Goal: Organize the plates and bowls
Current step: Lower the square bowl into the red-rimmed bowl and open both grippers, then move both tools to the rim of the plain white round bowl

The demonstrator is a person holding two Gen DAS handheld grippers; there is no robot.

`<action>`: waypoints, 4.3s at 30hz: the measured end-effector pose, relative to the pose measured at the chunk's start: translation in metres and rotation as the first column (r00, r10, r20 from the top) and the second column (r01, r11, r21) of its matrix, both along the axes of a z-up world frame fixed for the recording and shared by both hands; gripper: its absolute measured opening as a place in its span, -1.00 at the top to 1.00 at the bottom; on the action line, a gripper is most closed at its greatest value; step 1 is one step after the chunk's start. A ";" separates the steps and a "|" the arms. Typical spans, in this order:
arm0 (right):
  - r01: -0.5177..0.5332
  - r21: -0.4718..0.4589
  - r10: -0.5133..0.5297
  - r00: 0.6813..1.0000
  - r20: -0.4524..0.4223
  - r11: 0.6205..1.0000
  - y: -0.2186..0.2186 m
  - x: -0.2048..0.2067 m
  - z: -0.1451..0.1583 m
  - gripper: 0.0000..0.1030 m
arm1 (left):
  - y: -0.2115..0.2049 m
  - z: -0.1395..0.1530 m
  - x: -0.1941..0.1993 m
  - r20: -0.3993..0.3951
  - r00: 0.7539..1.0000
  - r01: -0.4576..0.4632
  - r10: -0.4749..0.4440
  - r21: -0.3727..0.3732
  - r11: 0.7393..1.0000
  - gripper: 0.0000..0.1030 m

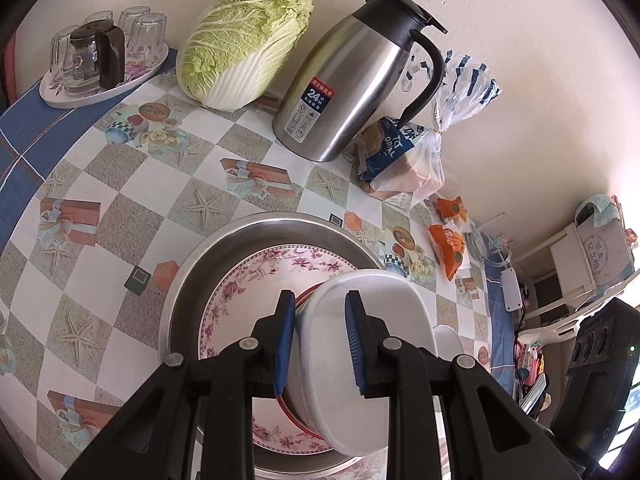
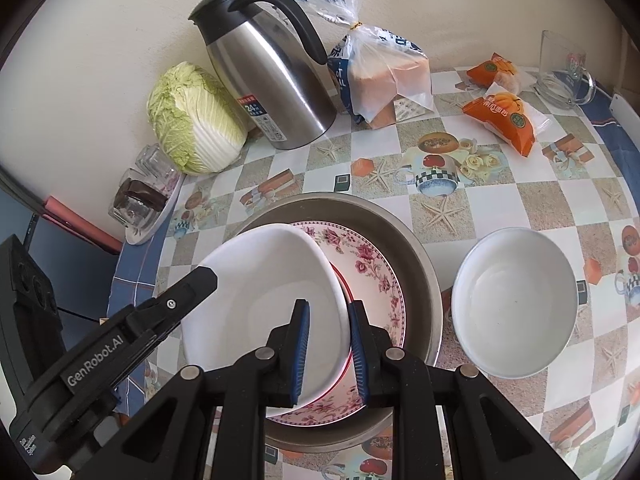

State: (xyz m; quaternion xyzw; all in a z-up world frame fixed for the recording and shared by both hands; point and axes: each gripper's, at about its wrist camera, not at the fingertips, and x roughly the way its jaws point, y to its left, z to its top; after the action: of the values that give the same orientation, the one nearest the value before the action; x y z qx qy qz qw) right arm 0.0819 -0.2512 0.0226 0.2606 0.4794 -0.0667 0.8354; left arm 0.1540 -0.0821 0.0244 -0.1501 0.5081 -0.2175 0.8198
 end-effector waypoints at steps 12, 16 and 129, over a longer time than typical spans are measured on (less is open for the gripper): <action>0.007 0.015 -0.007 1.000 0.001 1.000 -0.004 -0.004 0.003 0.56 | 0.004 0.009 -0.009 -0.016 1.000 0.004 -0.004 -0.004 1.000 0.47; 0.006 0.011 -0.006 1.000 -0.002 1.000 -0.005 -0.007 0.008 0.56 | 0.005 0.010 -0.012 -0.020 1.000 0.008 -0.008 -0.006 1.000 0.46; 0.401 -0.082 -0.404 0.914 -0.021 0.912 -0.143 -0.136 -0.005 -1.00 | -0.124 0.063 -0.084 0.259 0.940 0.159 -0.221 0.240 0.958 -0.86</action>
State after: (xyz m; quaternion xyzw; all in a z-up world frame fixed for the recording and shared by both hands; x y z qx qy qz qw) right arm -0.0541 -0.3942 0.0172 0.3203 0.4282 -0.2604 0.8039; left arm 0.0701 -0.2060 0.0873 0.0222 0.4182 -0.2590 0.8704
